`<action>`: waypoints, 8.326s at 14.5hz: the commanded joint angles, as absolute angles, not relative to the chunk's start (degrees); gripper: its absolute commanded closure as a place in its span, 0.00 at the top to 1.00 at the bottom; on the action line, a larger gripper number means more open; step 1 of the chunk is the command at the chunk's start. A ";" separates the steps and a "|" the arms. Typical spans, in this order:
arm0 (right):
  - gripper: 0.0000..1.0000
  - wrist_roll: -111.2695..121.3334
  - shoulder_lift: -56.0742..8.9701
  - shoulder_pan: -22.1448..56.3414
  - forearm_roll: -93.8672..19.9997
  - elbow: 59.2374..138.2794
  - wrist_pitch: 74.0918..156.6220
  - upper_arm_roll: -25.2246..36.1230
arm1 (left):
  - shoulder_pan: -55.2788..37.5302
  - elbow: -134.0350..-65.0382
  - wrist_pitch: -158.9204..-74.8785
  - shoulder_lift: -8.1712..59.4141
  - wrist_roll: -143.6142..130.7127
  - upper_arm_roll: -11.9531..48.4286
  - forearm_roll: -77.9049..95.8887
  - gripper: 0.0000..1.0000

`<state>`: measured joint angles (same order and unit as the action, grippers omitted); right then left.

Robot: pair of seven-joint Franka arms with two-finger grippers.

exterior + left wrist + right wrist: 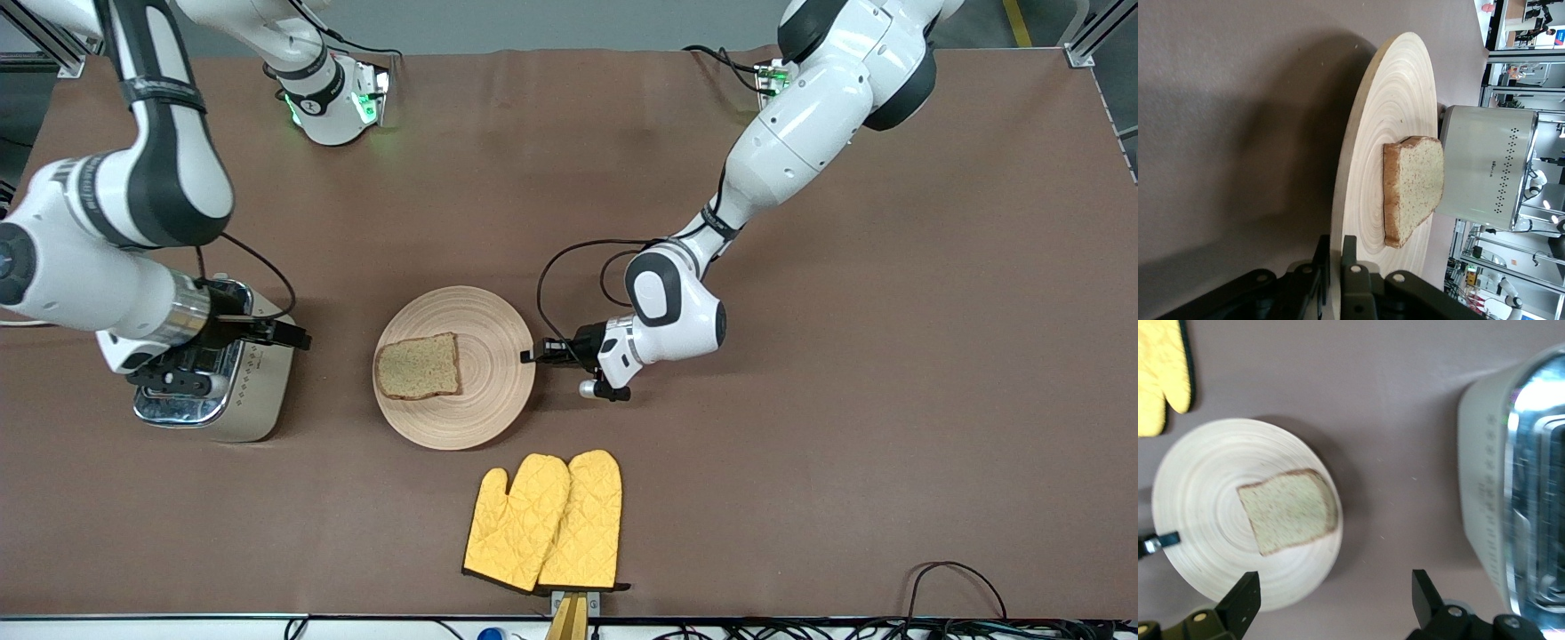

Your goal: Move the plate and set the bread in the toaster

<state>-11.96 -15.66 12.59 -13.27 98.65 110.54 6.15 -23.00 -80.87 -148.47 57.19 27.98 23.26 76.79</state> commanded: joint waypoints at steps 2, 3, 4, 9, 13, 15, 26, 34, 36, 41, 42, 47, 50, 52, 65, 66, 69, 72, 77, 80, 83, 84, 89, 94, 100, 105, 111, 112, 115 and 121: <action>1.00 -13.36 -14.77 15.81 -12.92 108.08 122.92 6.24 | -23.47 -79.36 -149.23 57.75 28.57 23.47 80.93 0.39; 1.00 -13.36 -15.03 16.78 -12.92 109.41 125.57 6.24 | -23.47 -79.37 -150.11 57.40 28.48 23.38 81.82 0.62; 1.00 -13.36 -16.25 17.40 -12.92 109.77 127.51 6.24 | -23.47 -79.37 -150.99 57.13 28.39 23.38 81.74 0.93; 1.00 -13.27 -23.89 19.86 -12.83 110.30 134.90 6.33 | -22.06 -85.76 -153.37 51.26 28.30 19.70 76.67 1.00; 0.91 -13.62 -26.19 20.92 -12.83 110.22 136.58 6.33 | -15.31 -91.57 -149.26 46.94 28.21 18.37 60.69 1.00; 0.83 -13.62 -27.50 21.09 -12.83 109.95 136.76 6.42 | -10.05 -93.86 -145.92 45.10 28.21 18.37 50.68 1.00; 0.35 -15.91 -27.86 21.97 -12.83 110.21 136.58 6.42 | 3.34 -87.46 -117.28 31.40 12.15 17.67 0.66 1.00; 0.29 -16.00 -28.12 21.53 -12.83 110.21 136.67 6.42 | 6.50 -81.21 -97.93 17.07 2.91 17.75 -4.57 1.00; 0.31 -16.00 -28.21 21.53 -12.83 110.21 136.76 6.42 | 6.50 -81.21 -94.32 13.29 1.58 17.84 -4.57 1.00; 0.31 -16.17 -28.74 21.62 -12.75 110.21 136.93 6.42 | 6.59 -81.30 -90.10 7.22 1.06 17.84 -4.04 1.00; 0.31 -16.17 -29.00 21.62 -12.83 110.21 137.02 6.42 | 6.68 -81.21 -88.96 6.95 0.88 17.84 -4.04 1.00; 0.02 -17.83 -29.00 21.71 -12.83 110.21 137.02 6.33 | 8.26 -81.65 -87.28 6.24 2.02 17.84 -3.69 1.00; 0.00 -19.16 -29.00 21.97 -12.83 109.78 136.50 6.33 | 4.94 -81.91 -87.19 5.28 0.97 16.36 -3.87 1.00; 0.00 -19.25 -27.96 21.97 -12.83 109.51 133.88 6.50 | -0.42 -82.18 -87.19 4.05 0.62 11.44 -4.04 1.00; 0.00 -22.15 -18.81 22.93 24.56 84.65 87.30 6.15 | -3.60 -84.73 -87.63 2.37 0.70 3.34 0.09 1.00; 0.00 -21.89 -18.90 23.64 29.57 84.55 85.36 6.15 | -3.52 -84.73 -87.71 2.37 0.70 3.34 -0.26 1.00; 0.00 -21.88 -19.16 24.17 37.24 84.73 81.84 6.15 | -3.60 -84.47 -88.85 3.07 0.70 3.16 -0.53 1.00; 0.00 -22.59 -22.84 24.61 44.29 84.90 79.28 6.15 | -3.60 -84.38 -88.77 3.25 0.79 3.16 -0.53 1.00; 0.00 -26.71 -25.49 24.26 49.83 85.16 79.19 6.15 | -4.30 -83.94 -88.68 3.34 0.70 3.69 -0.53 1.00; 0.00 -28.99 -26.19 23.73 50.27 85.17 79.19 6.33 | -3.87 -84.20 -88.42 3.16 -0.70 4.04 -0.53 1.00; 0.00 -32.34 -26.98 23.12 50.27 85.43 79.19 6.42 | -3.69 -84.29 -88.33 3.16 -0.70 4.04 -0.53 1.00; 0.00 -32.43 -27.16 22.94 50.27 85.43 79.19 6.42 | -3.69 -84.29 -88.16 3.16 -0.70 4.04 -0.44 1.00; 0.01 -34.62 -28.12 22.85 50.19 86.04 79.19 6.42 | -3.69 -84.29 -87.98 3.08 -0.70 3.96 -0.53 1.00; 0.01 -35.68 -28.74 22.85 50.27 87.28 79.72 6.42 | -3.69 -84.20 -87.72 2.99 -0.62 3.96 -0.53 1.00; 0.02 -35.86 -30.23 22.68 50.19 87.27 81.21 6.42 | -3.69 -84.20 -87.28 2.99 -0.70 3.96 -0.53 1.00; 0.27 -36.83 -32.78 20.48 49.66 87.28 84.81 6.33 | -3.69 -84.20 -87.28 2.99 -0.70 3.96 -0.53 1.00; 0.90 -35.86 -32.61 21.18 48.08 86.22 84.90 5.98 | -3.69 -84.20 -87.19 2.99 -0.62 3.96 -0.53 1.00; 0.99 -35.51 -32.00 21.27 46.68 85.79 84.82 5.45 | -3.69 -84.20 -87.19 2.99 -0.70 3.96 -0.53 1.00; 1.00 -33.49 -27.44 21.88 38.36 84.03 84.11 4.48 | -3.60 -84.29 -87.19 2.99 -0.88 3.96 -0.44 1.00; 1.00 -33.40 -16.11 21.54 20.32 79.45 78.58 4.83 | -3.78 -85.34 -89.20 2.73 -4.66 4.04 -0.53 1.00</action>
